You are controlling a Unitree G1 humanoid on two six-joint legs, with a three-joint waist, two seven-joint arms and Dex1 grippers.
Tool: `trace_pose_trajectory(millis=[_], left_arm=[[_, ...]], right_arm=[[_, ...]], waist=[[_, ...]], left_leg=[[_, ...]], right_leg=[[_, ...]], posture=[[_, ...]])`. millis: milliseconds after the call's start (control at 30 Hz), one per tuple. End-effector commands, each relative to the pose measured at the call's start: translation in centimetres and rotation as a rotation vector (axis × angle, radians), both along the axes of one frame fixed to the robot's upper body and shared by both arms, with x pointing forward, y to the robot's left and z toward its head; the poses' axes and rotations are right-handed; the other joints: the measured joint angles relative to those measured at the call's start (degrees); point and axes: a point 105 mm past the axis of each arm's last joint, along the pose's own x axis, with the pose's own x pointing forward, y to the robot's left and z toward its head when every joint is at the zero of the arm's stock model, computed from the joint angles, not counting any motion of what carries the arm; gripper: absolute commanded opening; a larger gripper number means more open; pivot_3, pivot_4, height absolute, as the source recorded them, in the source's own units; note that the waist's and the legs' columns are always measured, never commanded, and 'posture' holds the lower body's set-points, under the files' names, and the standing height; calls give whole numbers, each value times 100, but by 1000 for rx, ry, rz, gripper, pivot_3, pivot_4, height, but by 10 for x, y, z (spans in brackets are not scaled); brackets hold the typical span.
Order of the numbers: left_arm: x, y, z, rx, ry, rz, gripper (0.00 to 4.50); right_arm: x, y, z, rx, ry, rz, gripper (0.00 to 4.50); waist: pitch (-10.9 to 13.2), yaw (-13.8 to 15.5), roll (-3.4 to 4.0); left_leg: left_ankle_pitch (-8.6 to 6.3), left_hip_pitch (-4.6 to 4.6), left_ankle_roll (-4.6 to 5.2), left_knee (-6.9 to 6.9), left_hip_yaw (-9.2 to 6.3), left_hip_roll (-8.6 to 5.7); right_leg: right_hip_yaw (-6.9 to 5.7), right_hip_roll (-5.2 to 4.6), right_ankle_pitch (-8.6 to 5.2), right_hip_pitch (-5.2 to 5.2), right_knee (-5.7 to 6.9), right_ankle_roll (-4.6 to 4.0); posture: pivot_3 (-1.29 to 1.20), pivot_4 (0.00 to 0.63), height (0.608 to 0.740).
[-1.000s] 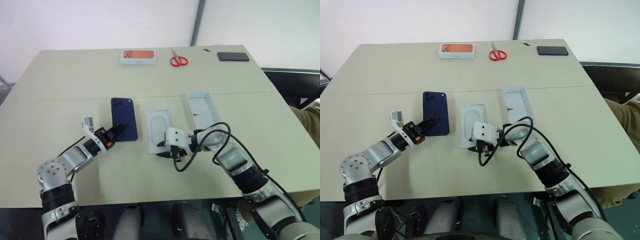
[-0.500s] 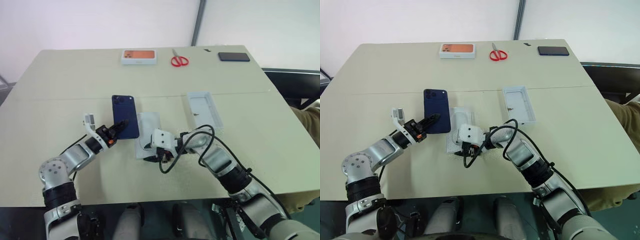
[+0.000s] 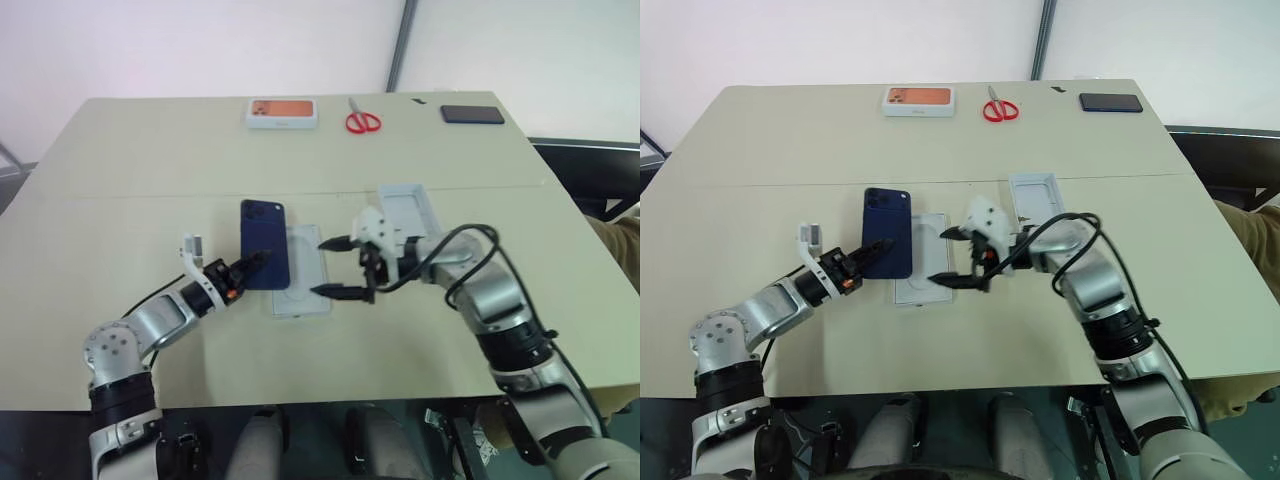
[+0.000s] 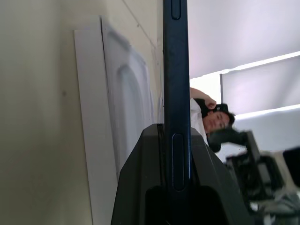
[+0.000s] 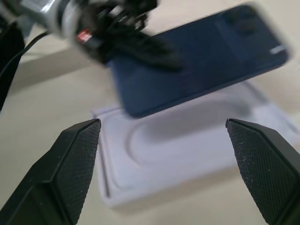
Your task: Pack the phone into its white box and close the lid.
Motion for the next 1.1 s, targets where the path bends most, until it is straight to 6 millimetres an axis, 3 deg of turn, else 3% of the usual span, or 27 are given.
trace_pose_trajectory(millis=[33,200,333,567,767,1100], left_arm=[[-5,-9,14,-32,-51,-29,0],[-5,-16,7,-30,-21,-26,0],[-3,-20,7,-57,-9,-17,0],[-4,-19,11,-4,-19,-62,3215],[0,-9,15,49,-25,-74,3215],[-9,-5,23,102,-66,-100,3215]], right_arm=[[1,-23,5,43,-20,-25,4458],[-11,-37,-10,-1,-17,-16,4458],[-10,-36,-16,-25,-37,-23,4458],[-3,-31,-15,-28,-69,-25,4500],[2,-25,-13,-18,-80,-18,4500],[4,-21,-16,-22,-87,-13,4500]], waist=[[0,0,0],[0,-23,1],[0,-19,1],[-1,-4,1],[-1,-13,2],[-1,-6,2]], left_leg=[[0,0,0,0,0,0],[0,1,1,0,2,2],[0,2,1,2,4,2],[0,3,0,5,3,2],[0,6,0,4,2,3],[0,4,0,5,2,2]], right_leg=[[0,0,0,0,0,0],[3,4,0,-1,3,0],[5,6,0,-1,3,0],[4,6,0,2,4,0],[4,8,0,4,4,0],[5,5,0,3,3,0]], posture=[[0,150,740],[0,150,740],[0,150,740],[0,150,740],[0,150,740],[0,150,740]])
